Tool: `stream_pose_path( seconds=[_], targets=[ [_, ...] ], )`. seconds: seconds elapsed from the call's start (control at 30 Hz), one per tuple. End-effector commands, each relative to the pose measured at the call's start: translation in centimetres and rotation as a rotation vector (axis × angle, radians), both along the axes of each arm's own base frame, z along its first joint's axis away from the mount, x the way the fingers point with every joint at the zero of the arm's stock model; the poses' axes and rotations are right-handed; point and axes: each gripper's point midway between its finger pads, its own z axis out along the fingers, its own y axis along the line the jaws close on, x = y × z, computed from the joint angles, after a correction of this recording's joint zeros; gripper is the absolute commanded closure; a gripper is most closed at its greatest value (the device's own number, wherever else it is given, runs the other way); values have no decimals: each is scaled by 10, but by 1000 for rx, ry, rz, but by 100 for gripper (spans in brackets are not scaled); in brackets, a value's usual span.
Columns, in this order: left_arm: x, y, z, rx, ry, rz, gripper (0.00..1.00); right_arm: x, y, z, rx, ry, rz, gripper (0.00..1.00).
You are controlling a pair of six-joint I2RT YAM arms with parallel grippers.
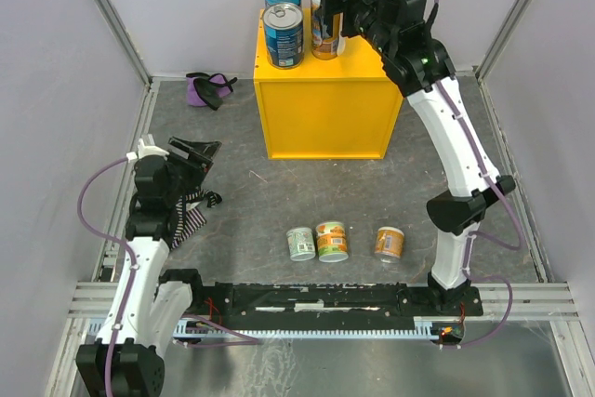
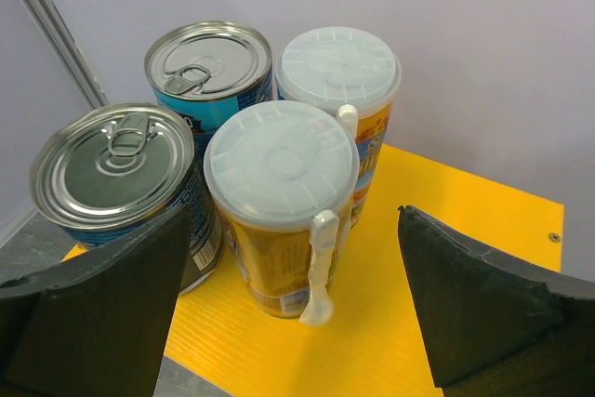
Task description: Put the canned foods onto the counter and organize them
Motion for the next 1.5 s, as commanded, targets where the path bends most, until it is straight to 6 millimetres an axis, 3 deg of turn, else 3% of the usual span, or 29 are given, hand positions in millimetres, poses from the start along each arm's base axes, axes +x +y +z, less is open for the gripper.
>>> stream_pose_path(
  seconds=[0.0,0.37,0.63,0.9,1.2,1.3,1.47],
  targets=[
    [-2,3,34,0,-82,17,22,-30,-11,41,47,-70,9,1],
    [-13,4,52,7,-101,26,22,-81,-28,59,53,-78,3,1],
    [-22,4,56,16,-94,20,22,-124,-51,41,31,-13,-49,0],
    [-30,-3,52,10,-57,-20,23,-174,-74,-5,-4,117,-107,2],
    [-32,-12,40,68,19,-81,23,-212,-97,-93,-24,328,-180,3],
    [-29,-25,32,106,48,-104,24,-220,-101,-121,-48,392,-202,3],
    [-23,-75,12,267,128,-193,23,-225,-103,-154,-82,477,-238,2]
  ],
)
